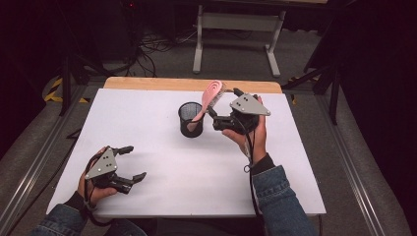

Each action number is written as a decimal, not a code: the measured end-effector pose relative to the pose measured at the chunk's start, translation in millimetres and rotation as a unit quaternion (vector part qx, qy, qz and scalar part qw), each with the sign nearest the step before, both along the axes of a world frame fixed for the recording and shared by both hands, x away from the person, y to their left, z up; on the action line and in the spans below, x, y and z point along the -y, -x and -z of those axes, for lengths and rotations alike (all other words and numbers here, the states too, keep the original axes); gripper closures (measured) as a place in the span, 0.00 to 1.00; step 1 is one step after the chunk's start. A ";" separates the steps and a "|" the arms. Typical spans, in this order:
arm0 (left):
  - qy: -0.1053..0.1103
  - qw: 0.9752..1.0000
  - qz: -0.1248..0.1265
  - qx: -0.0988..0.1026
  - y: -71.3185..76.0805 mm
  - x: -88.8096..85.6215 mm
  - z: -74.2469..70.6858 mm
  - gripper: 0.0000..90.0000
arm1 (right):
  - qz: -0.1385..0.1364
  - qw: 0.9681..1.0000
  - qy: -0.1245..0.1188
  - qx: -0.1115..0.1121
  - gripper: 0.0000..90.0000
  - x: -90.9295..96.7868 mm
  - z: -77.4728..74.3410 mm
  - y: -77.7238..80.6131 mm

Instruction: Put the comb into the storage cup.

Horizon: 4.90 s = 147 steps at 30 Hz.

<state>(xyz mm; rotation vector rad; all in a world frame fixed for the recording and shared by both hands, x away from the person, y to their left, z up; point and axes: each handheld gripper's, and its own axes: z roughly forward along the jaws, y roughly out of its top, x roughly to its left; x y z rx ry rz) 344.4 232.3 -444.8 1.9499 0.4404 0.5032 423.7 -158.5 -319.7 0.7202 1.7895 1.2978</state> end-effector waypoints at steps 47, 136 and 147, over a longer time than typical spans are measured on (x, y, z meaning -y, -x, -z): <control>-0.001 1.000 0.003 0.001 1.1 -0.3 -0.9 0.07 | -0.011 1.000 0.024 0.009 0.06 1.5 18.2 26.9; -0.002 1.000 0.000 0.006 2.1 -0.6 -2.3 0.07 | -0.039 0.996 0.083 0.006 0.04 47.7 66.4 65.2; -0.002 1.000 -0.002 0.007 2.1 -0.4 -2.5 0.07 | -0.037 0.995 0.087 -0.006 0.04 58.8 80.8 72.3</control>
